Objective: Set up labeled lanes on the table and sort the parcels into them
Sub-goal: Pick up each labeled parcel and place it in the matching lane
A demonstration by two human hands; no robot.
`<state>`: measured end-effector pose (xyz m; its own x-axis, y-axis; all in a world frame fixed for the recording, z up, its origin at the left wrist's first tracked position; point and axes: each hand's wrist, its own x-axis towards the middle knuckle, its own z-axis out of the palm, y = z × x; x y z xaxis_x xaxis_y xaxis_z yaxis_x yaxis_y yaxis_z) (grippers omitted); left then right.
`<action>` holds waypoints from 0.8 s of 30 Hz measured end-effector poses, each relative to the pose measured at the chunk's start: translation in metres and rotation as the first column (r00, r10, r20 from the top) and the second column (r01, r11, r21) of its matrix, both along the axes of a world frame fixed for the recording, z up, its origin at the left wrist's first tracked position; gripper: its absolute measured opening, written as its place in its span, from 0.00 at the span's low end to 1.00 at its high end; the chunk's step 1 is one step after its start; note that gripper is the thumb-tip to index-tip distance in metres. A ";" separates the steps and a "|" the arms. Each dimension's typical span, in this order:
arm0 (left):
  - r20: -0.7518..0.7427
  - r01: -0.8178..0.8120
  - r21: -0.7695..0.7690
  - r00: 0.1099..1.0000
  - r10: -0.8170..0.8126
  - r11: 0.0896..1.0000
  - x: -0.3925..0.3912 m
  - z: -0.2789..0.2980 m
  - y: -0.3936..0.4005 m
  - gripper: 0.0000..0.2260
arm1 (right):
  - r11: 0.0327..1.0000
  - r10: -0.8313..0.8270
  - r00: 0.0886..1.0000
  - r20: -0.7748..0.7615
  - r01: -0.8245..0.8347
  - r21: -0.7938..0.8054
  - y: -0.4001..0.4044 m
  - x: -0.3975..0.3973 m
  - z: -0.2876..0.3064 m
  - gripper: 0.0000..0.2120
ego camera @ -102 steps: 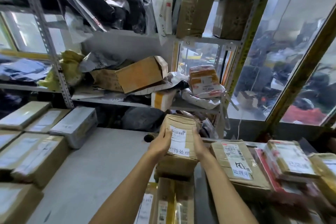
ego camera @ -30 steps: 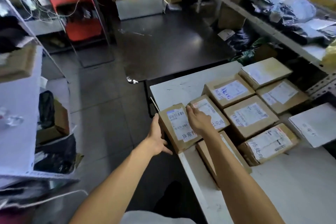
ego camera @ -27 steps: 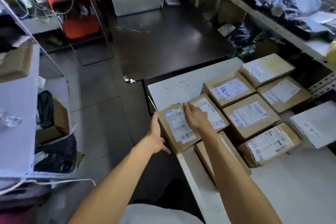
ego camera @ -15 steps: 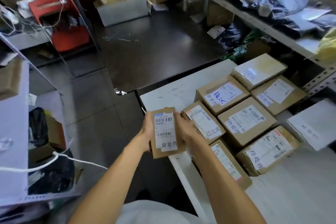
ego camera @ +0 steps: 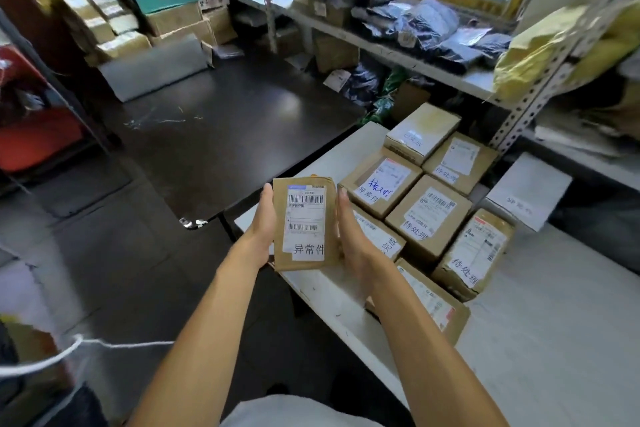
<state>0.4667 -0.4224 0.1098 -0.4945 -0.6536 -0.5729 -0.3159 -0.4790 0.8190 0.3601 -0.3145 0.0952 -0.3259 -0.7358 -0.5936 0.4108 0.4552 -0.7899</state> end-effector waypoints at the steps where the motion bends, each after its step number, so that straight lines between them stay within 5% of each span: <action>1: -0.007 0.036 -0.040 0.999 -0.036 0.999 0.000 0.002 0.001 0.29 | 1.000 -0.030 0.999 -0.033 0.030 -0.002 0.002 0.000 0.007 0.33; 4: -0.034 0.113 -0.079 0.993 -0.116 0.990 0.004 0.010 0.006 0.27 | 0.987 -0.161 0.980 -0.117 0.159 -0.023 0.008 0.007 0.026 0.24; 7: -0.055 0.162 -0.091 0.984 -0.167 0.983 0.009 0.017 0.005 0.29 | 0.958 -0.286 0.950 -0.126 0.284 -0.039 0.012 0.014 0.022 0.27; 12: -0.057 0.326 -0.093 0.942 -0.332 0.941 0.005 0.017 0.016 0.23 | 0.847 -0.530 0.844 -0.084 0.531 -0.012 0.028 0.024 -0.008 0.56; 14: -0.055 0.417 -0.090 0.905 -0.423 0.904 0.001 0.016 0.029 0.23 | 0.783 -0.619 0.773 -0.136 0.621 -0.032 0.049 0.030 -0.011 0.59; 24: -0.147 0.708 -0.138 0.677 -0.722 0.692 -0.025 0.038 0.168 0.26 | 0.593 -0.789 0.550 -0.274 0.798 -0.104 0.213 0.053 0.015 0.45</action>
<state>0.4420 -0.2549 0.1476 -0.9127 -0.0895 -0.3987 -0.3885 -0.1126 0.9146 0.4132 -0.1013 0.1101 -0.9121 -0.0838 -0.4014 0.3961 0.0732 -0.9153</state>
